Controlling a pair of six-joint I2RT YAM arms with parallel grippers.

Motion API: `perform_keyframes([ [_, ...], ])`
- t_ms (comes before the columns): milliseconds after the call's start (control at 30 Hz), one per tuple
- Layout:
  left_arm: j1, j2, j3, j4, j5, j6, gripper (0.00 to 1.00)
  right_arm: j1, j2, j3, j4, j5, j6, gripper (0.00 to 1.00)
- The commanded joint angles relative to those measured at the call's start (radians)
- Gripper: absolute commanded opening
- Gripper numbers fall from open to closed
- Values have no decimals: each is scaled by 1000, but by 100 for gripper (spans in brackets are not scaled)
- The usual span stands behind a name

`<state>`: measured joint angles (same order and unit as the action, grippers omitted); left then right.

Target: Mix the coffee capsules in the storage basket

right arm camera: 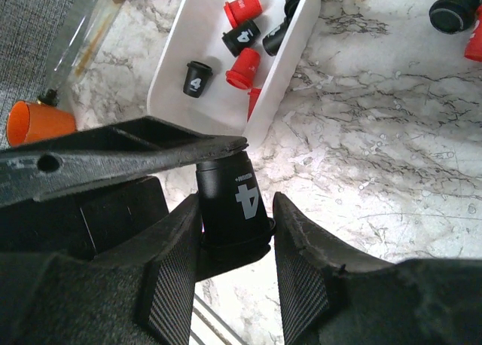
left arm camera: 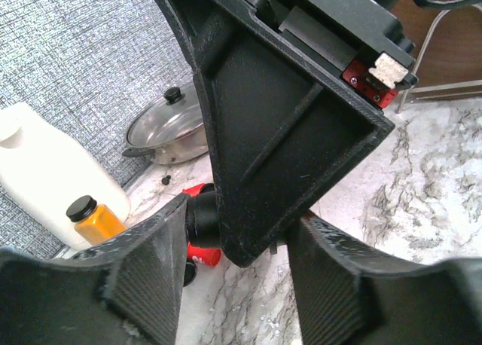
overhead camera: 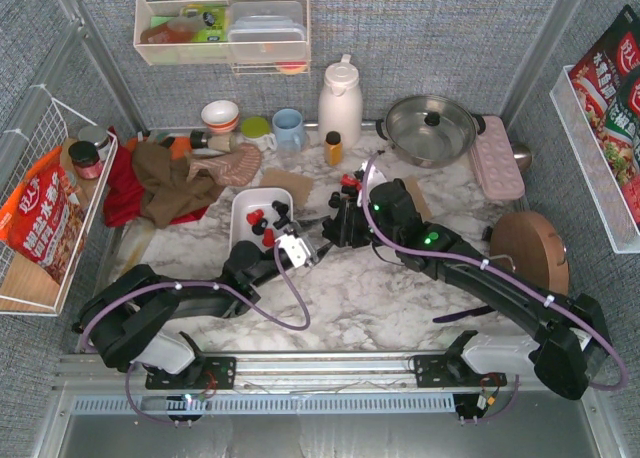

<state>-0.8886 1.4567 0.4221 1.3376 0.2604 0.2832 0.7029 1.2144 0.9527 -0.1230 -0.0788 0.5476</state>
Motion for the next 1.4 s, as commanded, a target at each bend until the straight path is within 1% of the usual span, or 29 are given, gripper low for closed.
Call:
perform_keyframes([
  [0, -1, 4, -1, 22, -9, 4, 54, 2, 0, 6, 33, -3, 10, 37],
  [100, -1, 4, -4, 17, -12, 4, 47, 3, -2, 4, 34, -2, 12, 42],
  [200, -1, 1, -12, 15, -19, 4, 45, 3, -6, 8, 27, 14, 9, 52],
  [267, -1, -1, -22, 16, -34, 4, 45, 1, -11, 16, 15, 31, -2, 56],
  [367, -1, -2, -47, 34, -76, -6, 44, 2, -20, 35, -14, 79, -22, 58],
  [467, 0, -1, -87, 80, -164, -35, 44, 1, -26, 37, -21, 136, -63, 59],
  [567, 46, -15, -103, 58, -232, -99, 44, 0, 1, 85, -66, 218, -138, 59],
  [633, 95, -35, -93, -8, -267, -205, 45, -7, 39, 112, -89, 284, -189, 59],
  [767, 212, -52, -26, -241, -328, -371, 45, -51, 150, 151, -87, 333, -262, 58],
  [933, 323, 12, 60, -448, -355, -513, 45, -123, 316, 191, -37, 311, -257, 54],
  [1000, 362, 35, 79, -470, -347, -578, 45, -149, 372, 208, -18, 290, -250, 53],
  [1033, 378, 47, 85, -473, -342, -604, 46, -160, 402, 218, -12, 284, -251, 53],
  [1067, 394, 58, 93, -478, -337, -626, 49, -168, 431, 231, -7, 280, -253, 52],
  [1133, 422, 79, 121, -514, -341, -670, 58, -181, 487, 261, -7, 275, -261, 52],
  [1167, 432, 89, 141, -543, -337, -687, 61, -185, 513, 275, -7, 275, -267, 51],
  [1300, 440, 106, 205, -624, -299, -696, 71, -198, 614, 319, 0, 281, -274, 50],
  [1367, 439, 100, 223, -657, -288, -688, 78, -204, 652, 330, 9, 283, -270, 49],
])
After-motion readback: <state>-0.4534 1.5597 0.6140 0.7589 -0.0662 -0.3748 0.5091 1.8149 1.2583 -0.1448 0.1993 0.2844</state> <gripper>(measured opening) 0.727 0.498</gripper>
